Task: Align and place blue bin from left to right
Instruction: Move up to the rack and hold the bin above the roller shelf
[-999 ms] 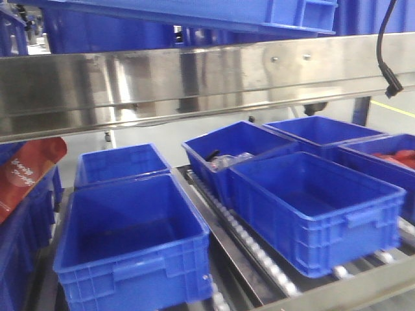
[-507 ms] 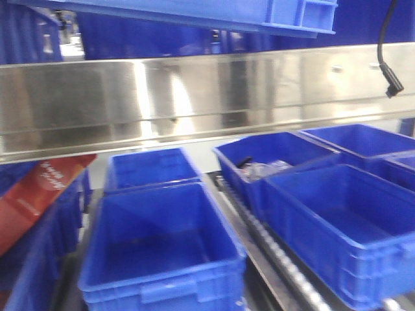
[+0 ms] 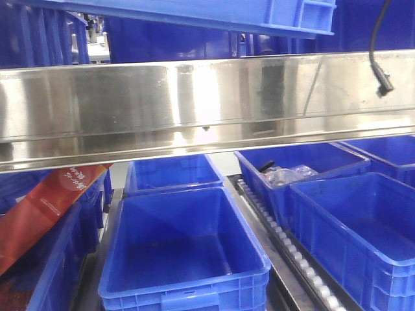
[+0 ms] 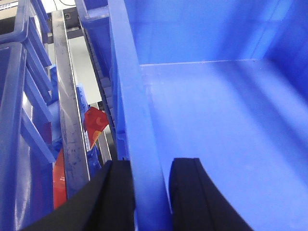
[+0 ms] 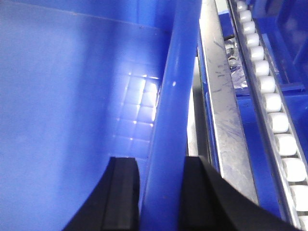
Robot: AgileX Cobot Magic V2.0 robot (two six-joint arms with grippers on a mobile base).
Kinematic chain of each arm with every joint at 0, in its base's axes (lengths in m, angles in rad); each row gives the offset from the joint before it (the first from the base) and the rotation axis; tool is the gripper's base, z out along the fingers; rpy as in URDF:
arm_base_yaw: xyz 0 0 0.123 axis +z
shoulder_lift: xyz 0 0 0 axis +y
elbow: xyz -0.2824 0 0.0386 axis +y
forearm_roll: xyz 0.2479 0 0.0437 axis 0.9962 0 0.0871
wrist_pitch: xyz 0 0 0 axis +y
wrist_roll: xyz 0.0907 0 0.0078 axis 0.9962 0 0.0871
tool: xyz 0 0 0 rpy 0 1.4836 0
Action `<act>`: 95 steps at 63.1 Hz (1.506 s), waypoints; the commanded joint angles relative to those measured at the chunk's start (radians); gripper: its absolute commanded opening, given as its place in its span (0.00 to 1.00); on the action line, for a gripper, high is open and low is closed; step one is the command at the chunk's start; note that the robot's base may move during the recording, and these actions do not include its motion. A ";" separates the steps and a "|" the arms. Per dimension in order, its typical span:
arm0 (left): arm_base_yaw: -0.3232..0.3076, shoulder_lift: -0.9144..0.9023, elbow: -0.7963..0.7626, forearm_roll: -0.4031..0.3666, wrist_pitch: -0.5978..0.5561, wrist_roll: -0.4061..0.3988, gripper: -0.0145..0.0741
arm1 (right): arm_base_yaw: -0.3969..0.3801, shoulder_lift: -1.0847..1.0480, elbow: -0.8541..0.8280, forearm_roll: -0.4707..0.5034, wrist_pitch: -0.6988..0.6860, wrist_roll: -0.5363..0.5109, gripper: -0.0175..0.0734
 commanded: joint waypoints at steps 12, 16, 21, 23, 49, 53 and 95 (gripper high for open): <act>-0.006 -0.025 -0.017 -0.011 -0.103 0.026 0.14 | 0.004 -0.022 -0.020 0.003 -0.097 -0.025 0.11; -0.006 -0.025 -0.017 -0.011 -0.103 0.026 0.14 | 0.004 -0.022 -0.020 0.003 -0.097 -0.025 0.11; -0.006 -0.025 -0.017 -0.011 -0.103 0.026 0.14 | 0.004 -0.022 -0.020 0.003 -0.097 -0.025 0.11; -0.006 -0.025 -0.017 -0.011 -0.103 0.026 0.14 | 0.004 -0.022 -0.020 0.003 -0.097 -0.025 0.11; -0.006 -0.025 -0.017 -0.011 -0.103 0.026 0.14 | 0.004 -0.022 -0.020 0.003 -0.097 -0.025 0.11; -0.006 -0.025 -0.017 -0.011 -0.103 0.026 0.14 | 0.004 -0.022 -0.020 0.003 -0.097 -0.025 0.11; 0.005 0.003 -0.017 -0.183 -0.103 -0.020 0.14 | 0.004 -0.027 -0.036 -0.017 -0.162 -0.053 0.11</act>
